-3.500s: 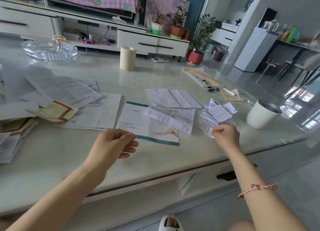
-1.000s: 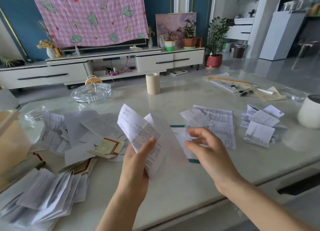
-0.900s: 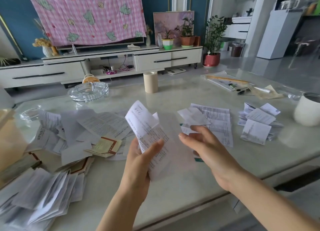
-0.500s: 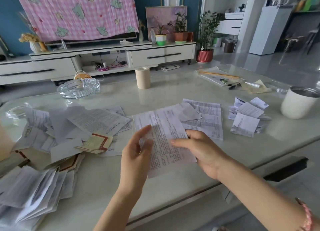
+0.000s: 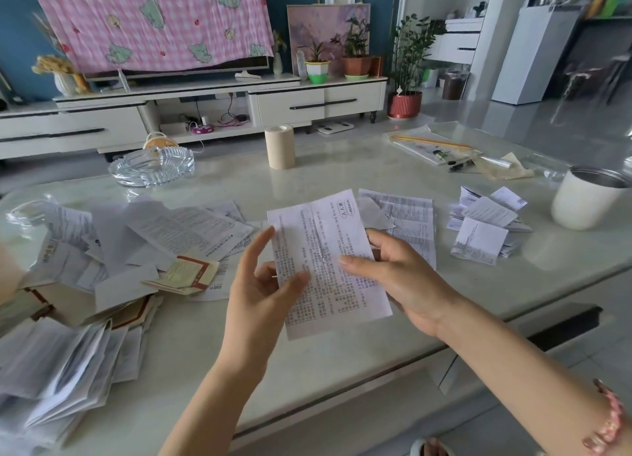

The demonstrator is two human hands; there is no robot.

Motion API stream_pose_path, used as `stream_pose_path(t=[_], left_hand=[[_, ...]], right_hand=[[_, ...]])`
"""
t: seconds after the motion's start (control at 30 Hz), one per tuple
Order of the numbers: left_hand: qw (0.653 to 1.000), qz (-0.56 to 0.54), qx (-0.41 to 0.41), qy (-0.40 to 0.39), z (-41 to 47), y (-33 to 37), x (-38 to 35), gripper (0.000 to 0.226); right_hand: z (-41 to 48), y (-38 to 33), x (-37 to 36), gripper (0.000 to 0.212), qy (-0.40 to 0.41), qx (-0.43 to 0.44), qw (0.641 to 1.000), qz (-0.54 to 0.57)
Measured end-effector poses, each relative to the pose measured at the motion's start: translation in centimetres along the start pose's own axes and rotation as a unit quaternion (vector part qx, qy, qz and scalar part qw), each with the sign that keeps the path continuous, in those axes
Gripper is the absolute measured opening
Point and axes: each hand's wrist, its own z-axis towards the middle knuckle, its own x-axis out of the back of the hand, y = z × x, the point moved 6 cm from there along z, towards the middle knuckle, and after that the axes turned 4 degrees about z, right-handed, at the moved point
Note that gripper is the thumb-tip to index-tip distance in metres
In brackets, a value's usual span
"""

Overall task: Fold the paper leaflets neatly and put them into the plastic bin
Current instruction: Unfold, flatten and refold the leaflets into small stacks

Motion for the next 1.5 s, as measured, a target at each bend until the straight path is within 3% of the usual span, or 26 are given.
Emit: stream_pose_path(t=[0.1,0.17,0.27,0.3,0.37,0.47,0.6,0.7,0.77,0.87,0.97,1.03,1.13,1.27,1.37,1.43,1.5], left_hand=[[0.998,0.053,-0.016,0.002,0.1,0.3,0.3,0.038],[0.996,0.085,-0.023,0.012,0.0,0.4,0.3,0.033],[0.993,0.11,-0.042,0.013,0.0,0.4,0.1,0.035],[0.992,0.12,-0.049,0.004,0.1,0.4,0.0,0.037],[0.99,0.131,-0.057,-0.02,0.0,0.4,-0.4,0.042],[0.987,0.144,-0.071,-0.029,-0.2,0.5,-0.7,0.043],[0.963,0.229,-0.135,0.029,-0.4,1.0,-0.2,0.04],[0.936,0.312,-0.165,-0.009,-0.9,0.6,-1.0,0.036],[0.925,0.348,-0.137,-0.06,-1.3,-0.2,-1.8,0.054],[0.939,0.323,-0.057,-0.108,-1.4,-1.1,-2.3,0.071],[0.939,0.323,-0.032,-0.115,-1.2,-1.3,-2.2,0.062],[0.934,0.332,-0.047,-0.125,-1.2,-1.2,-2.4,0.043],[0.932,0.329,-0.08,-0.132,-1.3,-0.9,-2.8,0.022],[0.939,0.309,-0.043,-0.143,-1.2,-1.9,-3.0,0.019],[0.927,0.351,-0.046,-0.125,-1.1,-2.2,-2.7,0.024],[0.924,0.358,-0.04,-0.131,-1.1,-2.2,-2.7,0.025],[0.919,0.361,-0.022,-0.156,-1.4,-2.4,-3.1,0.025]], right_hand=[[0.1,0.2,0.9,0.062,0.035,-0.002,0.999,-0.007],[0.1,-0.3,1.0,0.07,0.03,0.034,0.995,-0.093],[-0.5,-1.4,0.7,0.058,0.035,0.148,0.929,-0.337],[-0.7,-1.6,0.4,0.053,0.029,0.179,0.905,-0.386],[-1.0,-1.4,-0.5,0.044,-0.009,0.194,0.888,-0.417],[-1.1,-1.0,-1.4,0.011,-0.055,0.159,0.905,-0.391],[-0.7,0.0,-0.7,0.017,-0.017,0.048,0.964,-0.262],[-0.5,1.1,-0.4,0.02,0.003,-0.035,0.99,-0.134],[-0.5,1.6,-0.3,0.02,0.005,-0.078,0.995,-0.054],[-0.6,1.5,-0.3,0.022,-0.009,-0.109,0.993,0.033],[-0.7,1.2,-0.3,0.02,-0.012,-0.104,0.993,0.059],[-0.6,1.4,-0.2,0.019,-0.009,-0.098,0.992,0.072],[-0.8,1.5,-0.4,0.012,-0.022,-0.079,0.996,0.04],[-1.1,0.9,-0.3,0.004,0.01,0.007,0.992,-0.126],[-1.0,0.7,0.1,0.015,0.038,0.068,0.974,-0.212],[-1.0,0.8,0.1,0.024,0.009,0.079,0.969,-0.235],[-1.1,0.8,-0.4,0.014,-0.042,0.091,0.958,-0.27]])
